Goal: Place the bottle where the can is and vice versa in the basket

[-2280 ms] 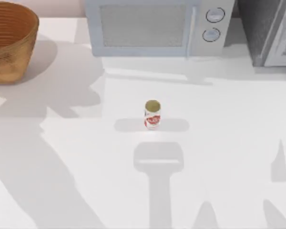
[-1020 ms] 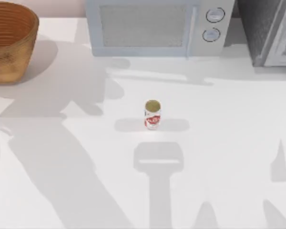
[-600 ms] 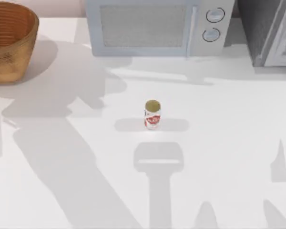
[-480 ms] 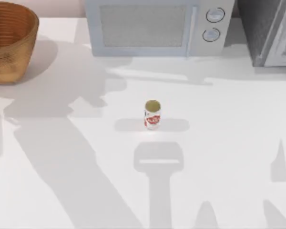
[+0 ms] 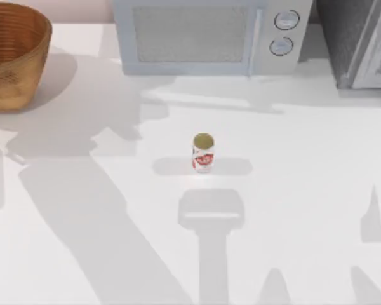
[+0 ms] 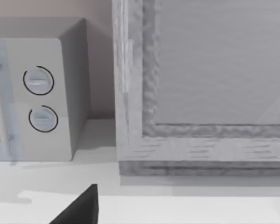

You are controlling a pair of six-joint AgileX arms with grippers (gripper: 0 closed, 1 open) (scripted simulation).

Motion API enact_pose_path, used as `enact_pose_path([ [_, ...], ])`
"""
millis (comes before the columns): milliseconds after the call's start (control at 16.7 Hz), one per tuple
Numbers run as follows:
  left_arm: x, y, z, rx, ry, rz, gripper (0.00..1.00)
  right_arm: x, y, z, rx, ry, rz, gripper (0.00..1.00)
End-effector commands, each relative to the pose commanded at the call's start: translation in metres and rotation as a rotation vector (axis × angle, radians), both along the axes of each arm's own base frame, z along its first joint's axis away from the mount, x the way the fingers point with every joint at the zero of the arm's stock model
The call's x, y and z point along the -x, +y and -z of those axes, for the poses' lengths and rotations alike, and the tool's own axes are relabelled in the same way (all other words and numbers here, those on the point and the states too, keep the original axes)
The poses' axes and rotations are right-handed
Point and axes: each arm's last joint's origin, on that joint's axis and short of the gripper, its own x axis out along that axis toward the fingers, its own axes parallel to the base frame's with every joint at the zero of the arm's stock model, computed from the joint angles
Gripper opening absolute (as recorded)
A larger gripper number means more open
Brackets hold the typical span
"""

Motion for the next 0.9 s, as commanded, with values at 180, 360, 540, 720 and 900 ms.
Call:
enact_pose_path([
  [180,0.0,0.0,0.0,0.0,0.0,0.0,0.38,0.0,0.0,0.0,0.0,0.0,0.0,1.0],
  [360,0.0,0.0,0.0,0.0,0.0,0.0,0.6,0.0,0.0,0.0,0.0,0.0,0.0,1.0],
  [540,0.0,0.0,0.0,0.0,0.0,0.0,0.83,0.0,0.0,0.0,0.0,0.0,0.0,1.0],
  [720,0.0,0.0,0.0,0.0,0.0,0.0,1.0,0.0,0.0,0.0,0.0,0.0,0.0,1.0],
  [900,0.0,0.0,0.0,0.0,0.0,0.0,1.0,0.0,0.0,0.0,0.0,0.0,0.0,1.0],
])
